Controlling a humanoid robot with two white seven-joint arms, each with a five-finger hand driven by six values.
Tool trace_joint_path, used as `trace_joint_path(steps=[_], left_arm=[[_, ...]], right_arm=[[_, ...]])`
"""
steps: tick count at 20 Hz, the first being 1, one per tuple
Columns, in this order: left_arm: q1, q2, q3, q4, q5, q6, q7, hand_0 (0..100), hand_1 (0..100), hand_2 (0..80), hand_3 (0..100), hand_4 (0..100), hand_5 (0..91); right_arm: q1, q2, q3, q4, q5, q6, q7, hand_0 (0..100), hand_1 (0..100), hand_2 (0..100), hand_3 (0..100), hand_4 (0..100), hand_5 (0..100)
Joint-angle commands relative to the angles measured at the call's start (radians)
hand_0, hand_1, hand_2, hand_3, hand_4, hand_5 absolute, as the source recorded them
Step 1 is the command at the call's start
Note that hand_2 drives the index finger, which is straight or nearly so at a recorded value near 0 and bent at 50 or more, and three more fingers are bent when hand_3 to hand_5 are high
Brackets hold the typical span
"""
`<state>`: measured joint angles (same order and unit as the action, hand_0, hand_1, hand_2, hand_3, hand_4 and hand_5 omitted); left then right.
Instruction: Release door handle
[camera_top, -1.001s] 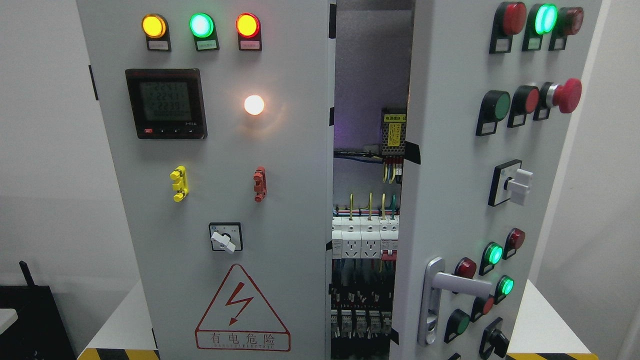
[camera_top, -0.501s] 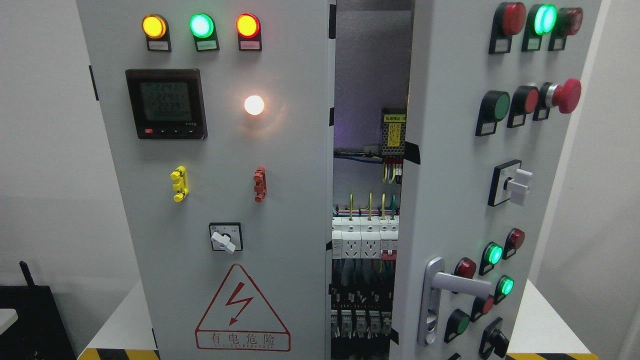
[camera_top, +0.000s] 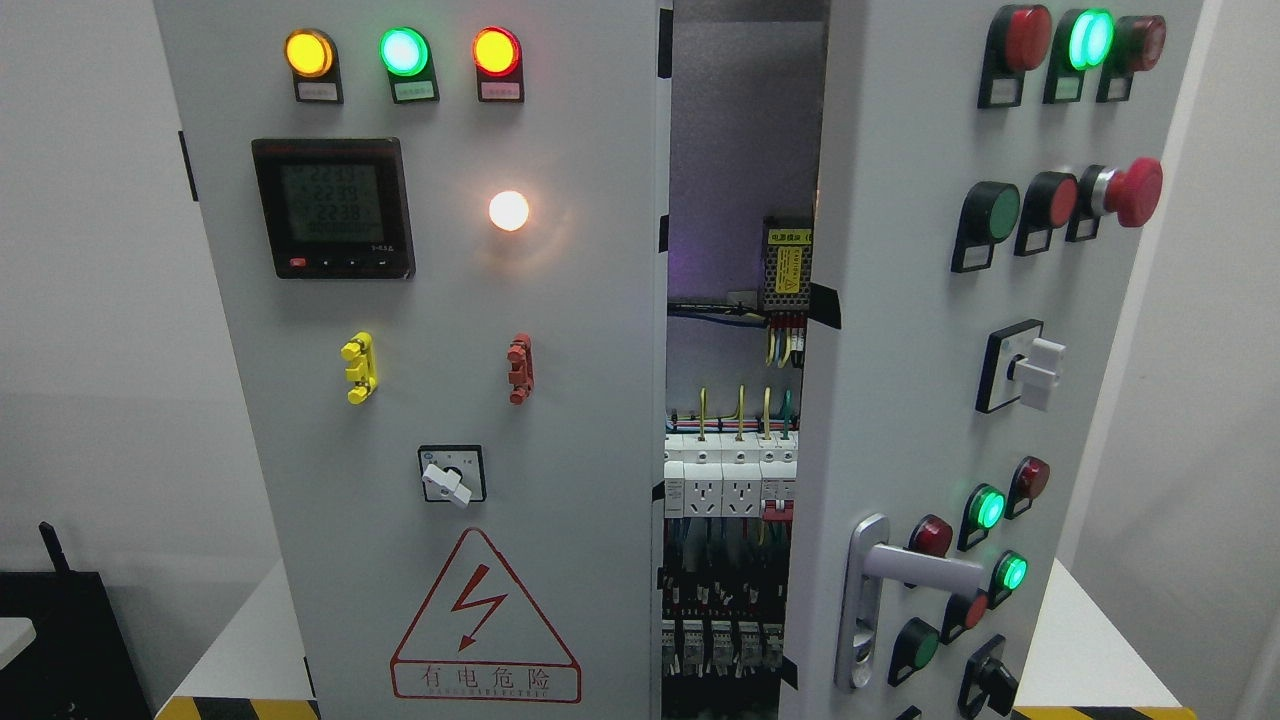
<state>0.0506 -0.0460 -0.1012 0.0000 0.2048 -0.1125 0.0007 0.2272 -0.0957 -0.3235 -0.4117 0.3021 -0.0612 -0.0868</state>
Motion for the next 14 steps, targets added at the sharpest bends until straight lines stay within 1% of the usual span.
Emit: trace_joint_path(steps=[1,2,3,4,5,6,7,8,9,11,13,14], left_arm=[[0.0,0.0,0.0,-0.031,0.001,0.001,0.001,12,39,0.0,0,0,0.0],[0.0,0.0,0.0,-0.031,-0.001,0.001,0.001,12,39,0.0,0,0,0.0],[0.0,0.0,0.0,-0.031,0.001,0.001,0.001,12,39,0.0,0,0,0.0],[0.0,0.0,0.0,-0.031,-0.001,0.001,0.001,12,39,0.0,0,0,0.0],[0.0,0.0,0.0,-0.031,-0.001,0.001,0.001,12,39,0.0,0,0,0.0],[0.0,0.0,0.0,-0.031,0.001,0.001,0.001,12,39,0.0,0,0,0.0],[0.0,0.0,0.0,-0.031,-0.001,0.001,0.001,12,39,0.0,0,0,0.0],[0.0,0.0,0.0,-0.031,-0.001,0.001,0.001,12,39,0.0,0,0,0.0],[0.0,0.0,0.0,-0.031,0.001,0.001,0.001,12,39,0.0,0,0,0.0],[0.0,0.0,0.0,-0.031,-0.001,0.001,0.001,12,39,0.0,0,0,0.0],[0.0,0.0,0.0,-0.031,-0.001,0.001,0.001,12,39,0.0,0,0,0.0],[0.0,0.0,0.0,-0.031,0.001,0.001,0.001,12,39,0.0,0,0,0.0]], right_arm=[[-0.011,0.085,0.123,0.27,-0.004,0.055,0.061,39,21,0,3,0,0],[-0.011,0.105,0.123,0.271,-0.006,0.06,0.077,39,20,0,1,0,0],[-0.011,0.119,0.12,0.268,-0.006,0.063,0.088,39,19,0,0,0,0],[-0.011,0.122,0.119,0.267,-0.006,0.069,0.093,40,18,0,0,0,0],[-0.011,0.123,0.118,0.267,-0.006,0.089,0.096,40,17,0,0,0,0],[-0.011,0.125,0.116,0.266,-0.006,0.112,0.107,40,17,0,0,0,0],[-0.011,0.131,0.115,0.266,-0.006,0.119,0.13,40,16,0,0,0,0],[-0.011,0.135,0.107,0.264,-0.008,0.12,0.151,40,15,0,0,0,0],[-0.011,0.137,0.106,0.264,-0.009,0.121,0.162,40,15,0,0,0,0],[-0.011,0.14,0.09,0.264,-0.029,0.12,0.17,41,13,0,0,0,0],[-0.014,0.139,0.095,0.261,-0.052,0.123,0.188,41,13,0,0,0,0],[-0.015,0.137,0.095,0.261,-0.052,0.124,0.188,41,13,0,0,0,0]])
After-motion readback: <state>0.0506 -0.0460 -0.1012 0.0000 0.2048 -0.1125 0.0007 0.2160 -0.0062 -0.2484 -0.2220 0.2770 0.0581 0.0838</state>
